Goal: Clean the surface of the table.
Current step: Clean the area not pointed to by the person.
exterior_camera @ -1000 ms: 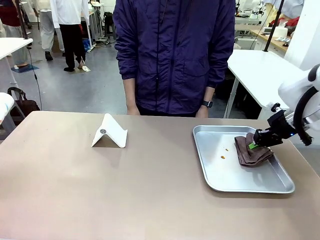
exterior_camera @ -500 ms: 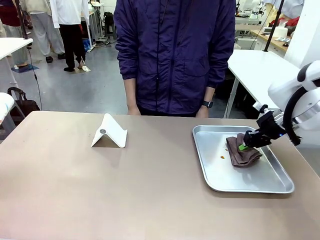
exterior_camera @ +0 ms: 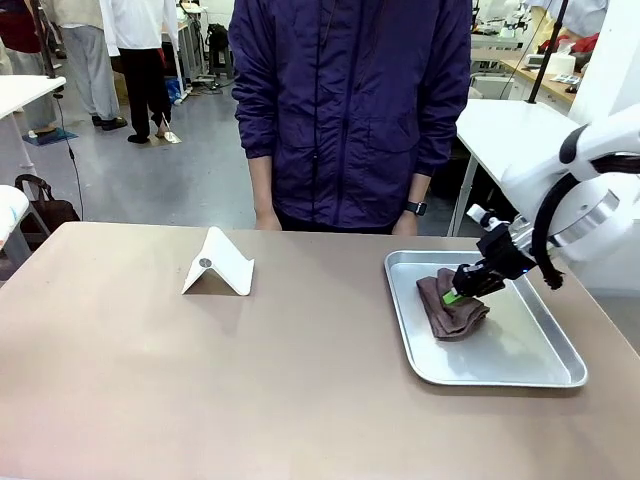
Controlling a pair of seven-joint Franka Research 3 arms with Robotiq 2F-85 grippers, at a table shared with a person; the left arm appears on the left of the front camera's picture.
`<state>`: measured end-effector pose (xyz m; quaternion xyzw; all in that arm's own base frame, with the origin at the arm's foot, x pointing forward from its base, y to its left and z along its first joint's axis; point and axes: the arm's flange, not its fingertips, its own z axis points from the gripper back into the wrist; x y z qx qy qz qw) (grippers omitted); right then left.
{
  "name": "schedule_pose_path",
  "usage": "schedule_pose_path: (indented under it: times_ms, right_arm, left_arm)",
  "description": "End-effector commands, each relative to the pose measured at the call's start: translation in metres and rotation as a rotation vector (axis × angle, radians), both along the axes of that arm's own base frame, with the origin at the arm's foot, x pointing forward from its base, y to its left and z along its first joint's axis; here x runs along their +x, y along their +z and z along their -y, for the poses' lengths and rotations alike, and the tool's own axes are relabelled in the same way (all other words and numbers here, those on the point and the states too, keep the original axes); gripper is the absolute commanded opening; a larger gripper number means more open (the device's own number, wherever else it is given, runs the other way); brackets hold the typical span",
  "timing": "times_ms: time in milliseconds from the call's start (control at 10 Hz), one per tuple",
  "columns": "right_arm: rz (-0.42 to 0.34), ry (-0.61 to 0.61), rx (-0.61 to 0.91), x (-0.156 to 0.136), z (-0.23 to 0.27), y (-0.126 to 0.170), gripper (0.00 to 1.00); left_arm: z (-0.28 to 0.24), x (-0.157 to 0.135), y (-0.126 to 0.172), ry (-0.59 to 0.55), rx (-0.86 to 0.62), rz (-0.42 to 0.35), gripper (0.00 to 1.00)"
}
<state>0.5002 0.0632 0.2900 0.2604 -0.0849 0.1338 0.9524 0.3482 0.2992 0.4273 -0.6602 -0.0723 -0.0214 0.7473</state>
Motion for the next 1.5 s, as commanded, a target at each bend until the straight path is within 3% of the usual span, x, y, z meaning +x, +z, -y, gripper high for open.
schedule_pose_path:
  times_ms: [0,500,1000,1400]
  right_arm:
    - [-0.037,0.084,0.023,-0.009,-0.03,-0.034,0.03]
    - [0.026,0.068,0.032,-0.011,-0.024,-0.035,0.03]
    - [0.062,-0.172,0.072,-0.015,0.078,-0.023,0.03]
    - [0.102,-0.244,0.13,-0.022,0.118,-0.008,0.03]
  left_arm:
    - [-0.003,-0.004,0.007,-0.003,-0.003,-0.011,0.22]
    - [-0.003,-0.004,0.007,-0.003,-0.003,-0.011,0.22]
    - [-0.003,-0.004,0.007,-0.003,-0.003,-0.011,0.22]
    - [-0.003,-0.004,0.007,-0.003,-0.003,-0.011,0.22]
